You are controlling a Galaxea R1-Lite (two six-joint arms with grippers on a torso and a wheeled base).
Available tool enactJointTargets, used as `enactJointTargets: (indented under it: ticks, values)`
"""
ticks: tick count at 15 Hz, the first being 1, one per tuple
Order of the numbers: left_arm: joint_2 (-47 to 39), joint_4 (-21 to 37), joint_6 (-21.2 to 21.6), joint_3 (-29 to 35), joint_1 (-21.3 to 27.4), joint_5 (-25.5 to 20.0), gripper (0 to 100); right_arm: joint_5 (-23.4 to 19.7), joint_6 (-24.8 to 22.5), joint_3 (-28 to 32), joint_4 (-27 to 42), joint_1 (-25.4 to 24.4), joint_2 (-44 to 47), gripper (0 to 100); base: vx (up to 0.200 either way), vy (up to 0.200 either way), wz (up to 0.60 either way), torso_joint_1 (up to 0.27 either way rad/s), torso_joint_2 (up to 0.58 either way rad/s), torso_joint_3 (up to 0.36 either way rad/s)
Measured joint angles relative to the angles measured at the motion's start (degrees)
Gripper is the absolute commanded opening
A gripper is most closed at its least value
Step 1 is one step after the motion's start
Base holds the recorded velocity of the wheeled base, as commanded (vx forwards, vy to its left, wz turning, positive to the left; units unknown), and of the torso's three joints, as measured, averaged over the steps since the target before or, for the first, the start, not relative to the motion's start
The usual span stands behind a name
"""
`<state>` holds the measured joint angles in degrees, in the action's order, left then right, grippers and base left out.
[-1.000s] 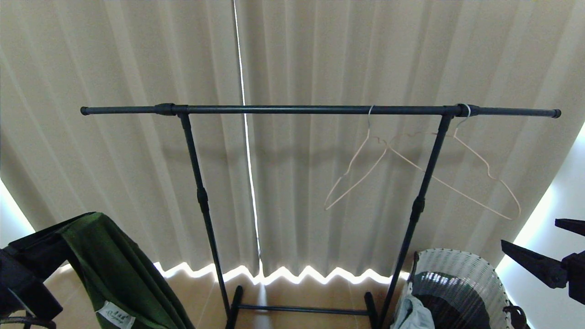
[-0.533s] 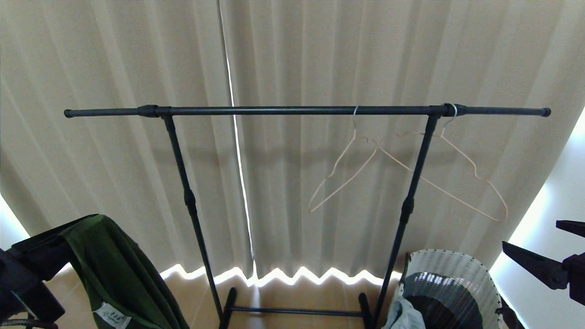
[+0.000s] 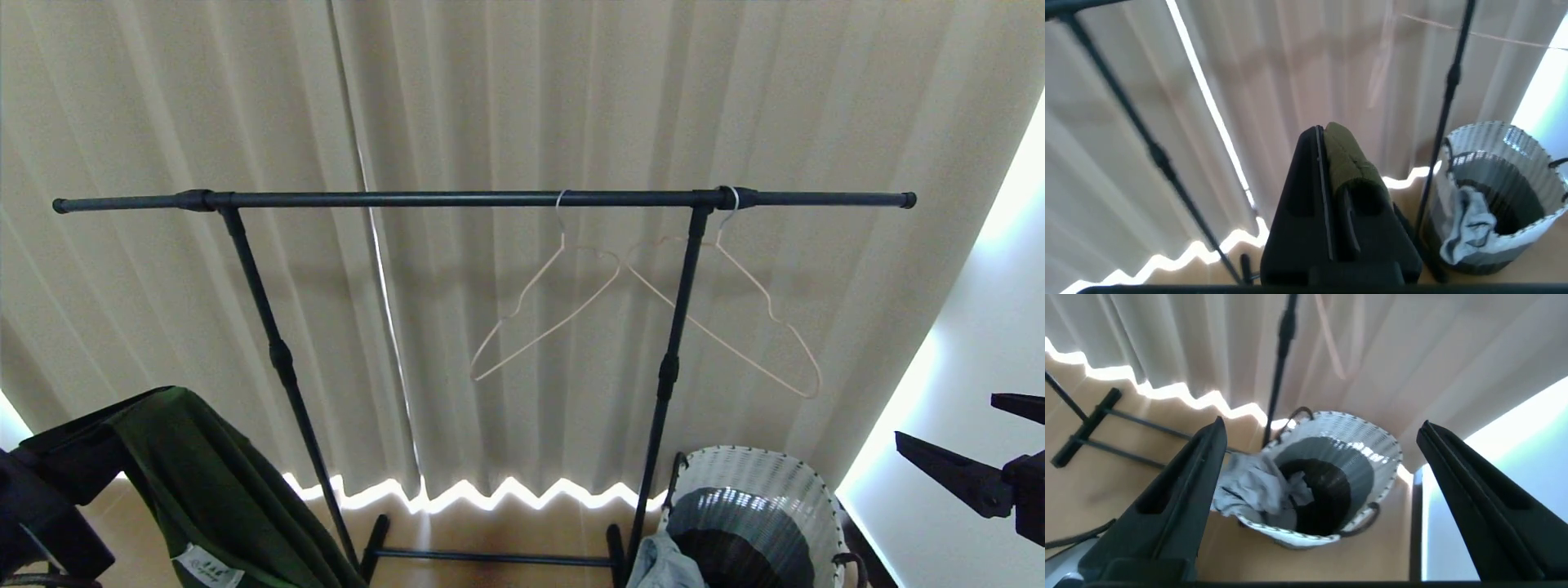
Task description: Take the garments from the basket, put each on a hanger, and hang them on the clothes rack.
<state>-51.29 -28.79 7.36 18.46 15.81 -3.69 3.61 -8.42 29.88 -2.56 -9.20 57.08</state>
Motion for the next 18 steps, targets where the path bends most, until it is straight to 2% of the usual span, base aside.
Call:
enactJointTargets:
  ticks: [8,13,18]
  values:
    - [-0.3,0.1,-0.1,-0.3,0.0,-0.1,0,0.2,0.0,0.3,-0.2,0.0,-0.8,100,0.0,0.0,0.0,0.0,0.0,0.0]
    - [-1.9,0.1,-0.4,-0.2,0.0,0.0,0,0.2,-0.1,0.4,-0.2,2.6,-1.2,100,0.2,0.0,0.0,0.003,0.0,0.004]
    - [-2.3,0.1,-0.3,-0.3,-0.1,0.0,0,0.1,-0.1,0.2,-0.2,3.2,-1.7,100,0.2,0.0,0.0,0.002,0.0,0.003]
